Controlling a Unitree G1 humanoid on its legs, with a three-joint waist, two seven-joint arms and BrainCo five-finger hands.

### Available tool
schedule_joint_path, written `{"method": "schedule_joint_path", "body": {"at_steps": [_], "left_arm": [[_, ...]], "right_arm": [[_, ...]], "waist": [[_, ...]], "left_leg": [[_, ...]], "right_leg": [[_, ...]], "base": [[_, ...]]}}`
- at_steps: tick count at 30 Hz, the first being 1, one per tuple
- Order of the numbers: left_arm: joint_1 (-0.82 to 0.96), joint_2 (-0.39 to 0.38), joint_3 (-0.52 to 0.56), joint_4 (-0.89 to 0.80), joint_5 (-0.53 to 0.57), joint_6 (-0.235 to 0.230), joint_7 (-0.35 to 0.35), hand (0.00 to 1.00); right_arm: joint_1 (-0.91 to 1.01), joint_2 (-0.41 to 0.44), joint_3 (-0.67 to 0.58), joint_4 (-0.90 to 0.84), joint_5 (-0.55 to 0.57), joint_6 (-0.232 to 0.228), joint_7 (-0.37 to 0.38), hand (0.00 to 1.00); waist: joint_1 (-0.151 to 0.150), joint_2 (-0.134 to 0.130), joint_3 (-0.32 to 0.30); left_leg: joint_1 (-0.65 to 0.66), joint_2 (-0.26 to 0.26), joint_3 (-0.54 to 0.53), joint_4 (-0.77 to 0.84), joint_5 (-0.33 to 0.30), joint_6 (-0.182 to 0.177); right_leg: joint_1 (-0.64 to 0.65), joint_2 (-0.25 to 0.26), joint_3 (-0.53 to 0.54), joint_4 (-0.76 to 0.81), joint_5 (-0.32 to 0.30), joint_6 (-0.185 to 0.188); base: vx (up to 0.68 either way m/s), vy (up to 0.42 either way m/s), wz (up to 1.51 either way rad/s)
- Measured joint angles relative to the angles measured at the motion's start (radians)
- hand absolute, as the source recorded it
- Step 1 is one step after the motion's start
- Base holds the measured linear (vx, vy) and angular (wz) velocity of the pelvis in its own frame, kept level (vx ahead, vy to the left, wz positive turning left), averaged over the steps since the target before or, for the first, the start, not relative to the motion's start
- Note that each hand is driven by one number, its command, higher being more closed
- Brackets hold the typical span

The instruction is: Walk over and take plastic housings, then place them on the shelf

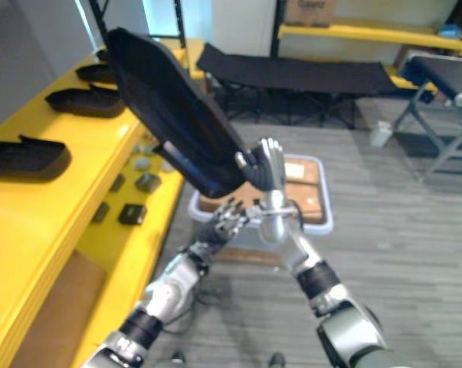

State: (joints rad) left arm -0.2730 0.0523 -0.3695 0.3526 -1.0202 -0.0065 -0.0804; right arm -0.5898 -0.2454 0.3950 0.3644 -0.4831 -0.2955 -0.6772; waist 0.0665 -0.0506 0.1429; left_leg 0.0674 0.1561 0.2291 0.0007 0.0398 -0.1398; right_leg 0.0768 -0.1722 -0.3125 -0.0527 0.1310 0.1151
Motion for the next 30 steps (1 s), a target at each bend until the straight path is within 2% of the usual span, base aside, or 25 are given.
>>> {"method": "schedule_joint_path", "body": {"at_steps": [1,5,9,13,17,19,23,30], "left_arm": [[0.0,-0.001,0.002,0.012,0.0,-0.014,0.024,0.0],[0.009,0.0,0.007,0.032,0.033,-0.015,0.097,0.0],[0.032,-0.008,0.031,0.078,0.132,-0.021,0.185,0.0],[0.044,-0.022,0.074,0.105,0.21,-0.094,0.274,0.0],[0.041,-0.023,0.123,0.102,0.213,-0.188,0.278,0.0],[0.038,-0.023,0.135,0.088,0.214,-0.215,0.283,0.0],[0.026,-0.022,0.175,0.024,0.214,-0.245,0.298,0.0],[-0.001,-0.022,0.212,-0.077,0.197,-0.254,0.285,0.0]], "right_arm": [[0.0,0.001,0.0,0.0,0.0,0.002,0.0,1.0],[-0.001,0.005,0.0,0.0,0.0,0.019,0.0,1.0],[-0.004,0.013,0.0,0.0,0.002,0.03,0.0,1.0],[-0.007,0.016,-0.011,0.0,0.008,0.031,0.004,1.0],[-0.007,0.02,-0.017,0.0,0.007,0.039,0.005,1.0],[-0.006,0.026,-0.017,0.0,0.007,0.039,0.005,1.0],[-0.006,0.039,-0.017,0.0,0.004,0.039,0.005,1.0],[-0.006,0.043,-0.019,0.001,-0.001,0.037,0.019,1.0]], "waist": [[0.003,0.0,0.0],[0.006,-0.006,-0.006],[0.006,-0.012,-0.032],[0.007,-0.014,-0.033],[0.006,-0.014,-0.033],[0.006,-0.014,-0.033],[0.006,-0.014,-0.033],[0.004,-0.014,-0.033]], "left_leg": [[0.001,0.0,-0.003,0.001,0.0,0.0],[0.002,0.001,-0.01,0.002,0.0,0.0],[0.002,0.001,-0.009,-0.001,0.0,0.0],[0.002,0.001,-0.009,-0.002,0.001,-0.001],[0.004,0.002,-0.008,-0.004,0.002,-0.002],[0.005,0.002,-0.007,-0.005,0.002,-0.002],[0.009,0.002,-0.005,-0.007,0.002,-0.002],[0.013,0.001,-0.003,-0.008,0.002,-0.002]], "right_leg": [[0.003,0.0,-0.003,0.0,0.0,0.0],[0.01,0.0,-0.012,0.0,-0.001,0.002],[0.009,0.0,-0.012,-0.001,-0.003,0.003],[0.009,0.001,-0.013,-0.001,-0.003,0.002],[0.009,0.001,-0.013,-0.001,-0.003,0.002],[0.009,0.001,-0.013,-0.001,-0.003,0.002],[0.011,0.001,-0.012,-0.001,-0.003,0.002],[0.012,0.001,-0.011,-0.002,-0.003,0.002]], "base": [[0.0,0.007,0.05],[-0.01,0.009,0.06],[0.0,0.0,0.0],[0.0,0.0,0.0],[0.0,0.0,0.0],[0.0,0.0,0.0],[0.0,0.0,0.0],[0.0,0.0,0.0]]}}
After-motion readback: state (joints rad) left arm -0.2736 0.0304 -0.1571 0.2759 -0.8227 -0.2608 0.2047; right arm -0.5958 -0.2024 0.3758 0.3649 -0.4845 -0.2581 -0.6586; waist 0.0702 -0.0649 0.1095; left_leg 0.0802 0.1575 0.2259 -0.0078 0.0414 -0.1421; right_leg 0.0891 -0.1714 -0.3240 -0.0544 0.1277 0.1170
